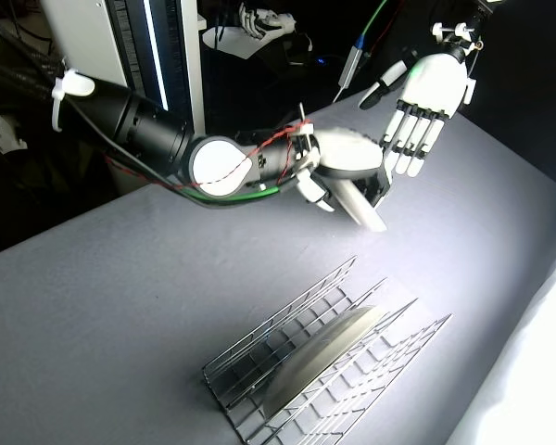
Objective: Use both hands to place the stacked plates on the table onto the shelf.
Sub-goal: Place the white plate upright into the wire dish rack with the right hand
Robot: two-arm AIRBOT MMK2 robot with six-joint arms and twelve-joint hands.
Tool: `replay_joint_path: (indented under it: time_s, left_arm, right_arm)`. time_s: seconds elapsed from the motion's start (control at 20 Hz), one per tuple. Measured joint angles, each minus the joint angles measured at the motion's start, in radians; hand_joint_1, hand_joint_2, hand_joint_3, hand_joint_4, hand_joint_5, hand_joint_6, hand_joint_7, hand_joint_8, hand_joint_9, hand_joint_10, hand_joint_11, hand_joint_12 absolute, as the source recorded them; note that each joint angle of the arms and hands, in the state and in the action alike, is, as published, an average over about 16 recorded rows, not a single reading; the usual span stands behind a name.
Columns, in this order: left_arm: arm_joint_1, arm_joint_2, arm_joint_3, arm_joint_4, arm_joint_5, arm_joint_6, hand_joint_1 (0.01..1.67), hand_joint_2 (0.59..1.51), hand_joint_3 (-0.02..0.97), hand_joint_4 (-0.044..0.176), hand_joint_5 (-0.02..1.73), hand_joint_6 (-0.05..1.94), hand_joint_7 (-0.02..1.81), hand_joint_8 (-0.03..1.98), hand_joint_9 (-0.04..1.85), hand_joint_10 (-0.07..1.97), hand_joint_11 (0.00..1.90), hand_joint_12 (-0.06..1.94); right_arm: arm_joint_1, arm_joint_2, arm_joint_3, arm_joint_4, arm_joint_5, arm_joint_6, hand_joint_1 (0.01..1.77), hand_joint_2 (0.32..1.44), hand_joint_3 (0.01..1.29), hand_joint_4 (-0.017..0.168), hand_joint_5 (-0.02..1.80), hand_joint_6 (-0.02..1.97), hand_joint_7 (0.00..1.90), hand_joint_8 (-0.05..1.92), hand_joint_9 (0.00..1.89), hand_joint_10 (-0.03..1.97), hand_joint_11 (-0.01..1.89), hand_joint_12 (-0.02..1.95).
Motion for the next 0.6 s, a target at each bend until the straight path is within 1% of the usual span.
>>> replay_joint_path:
  time_s: [0.3,0.6]
  left_arm:
    - [-0.041,0.039,-0.023,0.038,0.060,0.019,0.02,1.077,0.020,0.004,0.13,0.01,0.14,0.00,0.12,0.01,0.02,0.27]
    - [-0.072,0.060,-0.040,0.058,0.096,0.032,0.02,1.073,0.020,0.004,0.13,0.01,0.14,0.01,0.13,0.01,0.02,0.27]
  right_arm:
    - [0.020,0.049,-0.049,0.128,0.002,0.007,1.35,0.98,0.01,0.002,0.93,1.03,1.07,0.76,0.99,1.10,0.77,1.25]
    - [0.043,0.090,-0.083,0.312,0.001,0.042,1.35,0.98,0.01,0.002,0.94,1.02,1.07,0.76,0.99,1.08,0.79,1.25]
